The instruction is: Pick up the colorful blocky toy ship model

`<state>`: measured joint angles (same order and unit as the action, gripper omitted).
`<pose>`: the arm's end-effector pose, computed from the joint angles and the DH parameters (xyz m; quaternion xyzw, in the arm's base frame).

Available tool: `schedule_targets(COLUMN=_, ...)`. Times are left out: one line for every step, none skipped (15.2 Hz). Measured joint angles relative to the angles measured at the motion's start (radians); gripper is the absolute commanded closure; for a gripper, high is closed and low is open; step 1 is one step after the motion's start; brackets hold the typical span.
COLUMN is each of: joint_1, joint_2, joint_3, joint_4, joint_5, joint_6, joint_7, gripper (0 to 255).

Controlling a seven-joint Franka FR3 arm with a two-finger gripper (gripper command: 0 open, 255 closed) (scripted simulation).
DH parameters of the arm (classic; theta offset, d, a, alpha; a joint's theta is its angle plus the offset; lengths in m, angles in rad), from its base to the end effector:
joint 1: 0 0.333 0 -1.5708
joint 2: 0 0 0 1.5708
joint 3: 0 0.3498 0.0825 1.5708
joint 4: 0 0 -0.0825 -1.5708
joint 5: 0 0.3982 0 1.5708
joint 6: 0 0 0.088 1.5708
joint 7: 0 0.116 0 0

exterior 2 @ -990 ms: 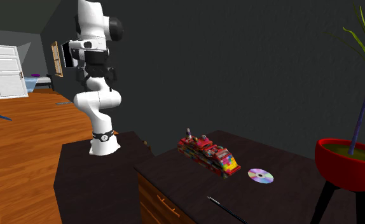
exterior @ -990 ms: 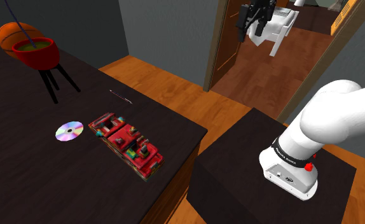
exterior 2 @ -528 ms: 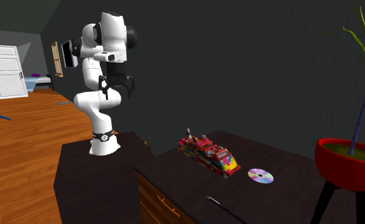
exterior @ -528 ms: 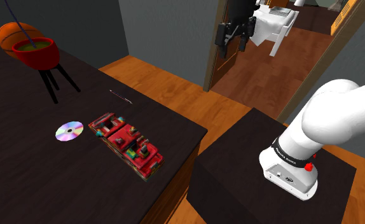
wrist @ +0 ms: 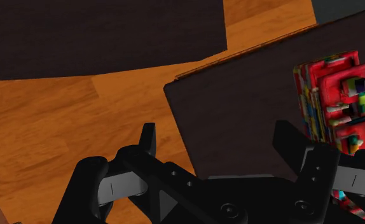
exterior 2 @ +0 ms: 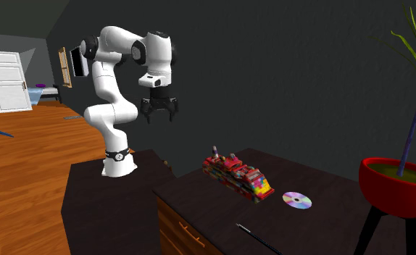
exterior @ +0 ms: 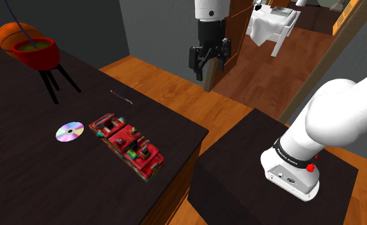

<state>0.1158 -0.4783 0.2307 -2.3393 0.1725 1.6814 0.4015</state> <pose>0.3542 0.1570 0.5112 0.9931 -0.0624 -0.0989 0.0032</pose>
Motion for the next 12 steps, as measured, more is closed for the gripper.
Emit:
schedule_targets(joint_1=0.006, joint_2=0.021, joint_3=0.013, joint_4=0.004, joint_5=0.011, joint_6=0.009, joint_7=0.017, gripper=0)
schedule_targets(joint_1=0.012, joint_2=0.044, joint_3=0.026, joint_4=0.015, joint_5=0.020, joint_6=0.013, joint_7=0.034, gripper=0)
schedule_targets(joint_1=0.019, joint_2=0.078, joint_3=0.045, joint_4=0.022, joint_5=0.032, joint_6=0.033, joint_7=0.055, gripper=0)
schedule_targets(joint_1=0.026, joint_2=0.103, joint_3=0.060, joint_4=0.034, joint_5=0.042, joint_6=0.039, joint_7=0.076, gripper=0)
schedule_targets(joint_1=0.031, joint_2=0.129, joint_3=0.071, joint_4=0.042, joint_5=0.049, joint_6=0.049, joint_7=0.090, gripper=0)
schedule_targets(joint_1=0.038, joint_2=0.163, joint_3=0.088, joint_4=0.059, joint_5=0.058, joint_6=0.061, joint_7=0.111, gripper=0)
schedule_targets(joint_1=0.044, joint_2=0.196, joint_3=0.102, joint_4=0.074, joint_5=0.064, joint_6=0.071, joint_7=0.131, gripper=0)
schedule_targets(joint_1=0.051, joint_2=0.223, joint_3=0.116, joint_4=0.089, joint_5=0.071, joint_6=0.078, joint_7=0.150, gripper=0)
schedule_targets(joint_1=0.057, joint_2=0.257, joint_3=0.129, joint_4=0.106, joint_5=0.076, joint_6=0.089, joint_7=0.169, gripper=0)
schedule_targets(joint_1=0.066, joint_2=0.287, joint_3=0.145, joint_4=0.126, joint_5=0.083, joint_6=0.093, joint_7=0.194, gripper=0)
schedule_targets(joint_1=0.073, joint_2=0.319, joint_3=0.158, joint_4=0.137, joint_5=0.087, joint_6=0.108, joint_7=0.212, gripper=0)
schedule_targets(joint_1=0.081, joint_2=0.349, joint_3=0.170, joint_4=0.149, joint_5=0.091, joint_6=0.120, joint_7=0.231, gripper=0)
